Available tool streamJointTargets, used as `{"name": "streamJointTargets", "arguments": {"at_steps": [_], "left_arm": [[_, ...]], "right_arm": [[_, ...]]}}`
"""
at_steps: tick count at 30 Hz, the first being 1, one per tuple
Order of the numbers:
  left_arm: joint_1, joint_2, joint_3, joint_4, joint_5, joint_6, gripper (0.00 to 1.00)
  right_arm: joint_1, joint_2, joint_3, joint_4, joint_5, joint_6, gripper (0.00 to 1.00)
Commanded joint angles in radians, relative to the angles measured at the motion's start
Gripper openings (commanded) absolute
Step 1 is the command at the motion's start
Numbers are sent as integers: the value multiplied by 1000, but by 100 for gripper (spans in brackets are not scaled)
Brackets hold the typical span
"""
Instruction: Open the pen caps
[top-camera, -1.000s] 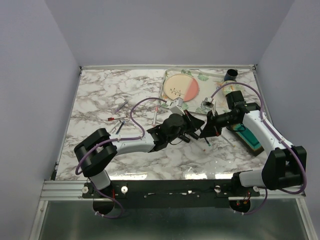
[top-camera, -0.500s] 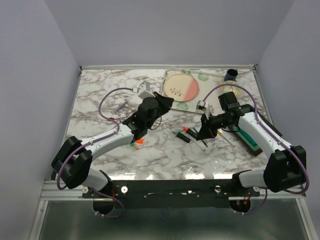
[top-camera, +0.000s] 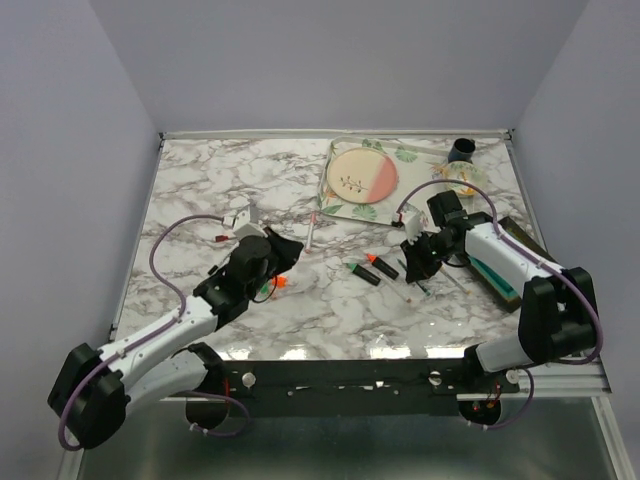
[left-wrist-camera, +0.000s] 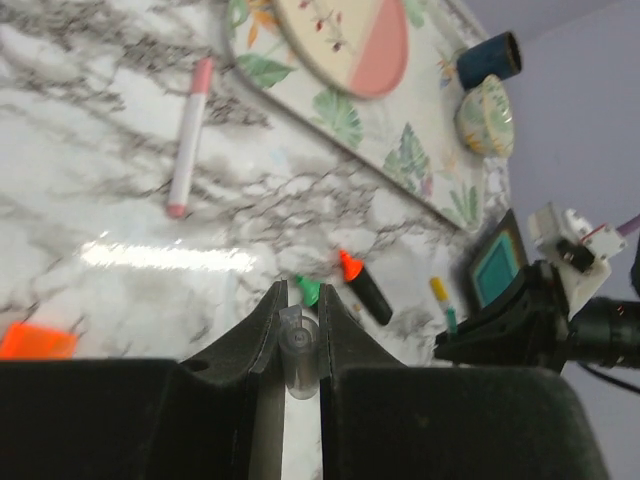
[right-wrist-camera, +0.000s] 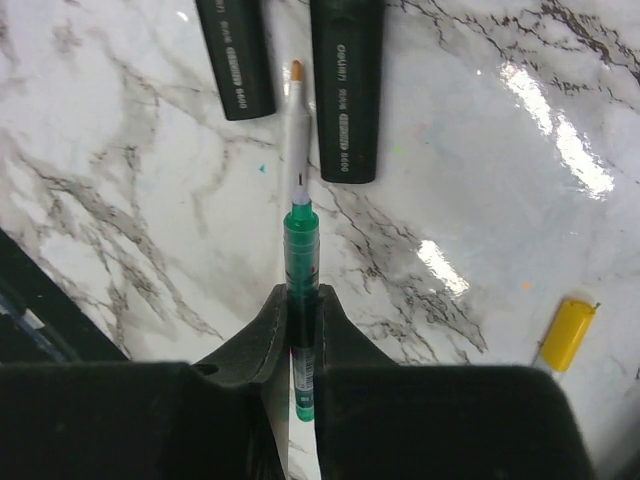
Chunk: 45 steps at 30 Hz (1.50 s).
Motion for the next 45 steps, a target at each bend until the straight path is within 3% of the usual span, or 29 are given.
{"name": "streamJointTargets", "arguments": {"at_steps": [1, 8, 22, 25, 29, 38, 45], "left_arm": [[-6, -199, -132, -253, 56, -13, 0], [-8, -316, -212, -413, 96, -48, 0], [-8, -138, -231, -530, 54, -124, 1], [-9, -141, -243, -533, 44, -127, 7], [-8, -137, -246, -536, 15, -125, 23], [-8, -118, -239, -536, -11, -125, 43], [-8, -184, -217, -580, -20, -119, 45]], "right_arm": [[3, 51, 10, 38, 103, 9, 18], [3, 124, 25, 30, 93, 15, 27], [3, 147, 30, 27, 87, 21, 36], [3, 142, 32, 27, 87, 21, 38], [3, 130, 28, 28, 94, 20, 40], [-25, 61, 15, 25, 94, 5, 42], [-127, 15, -10, 16, 100, -29, 43]]}}
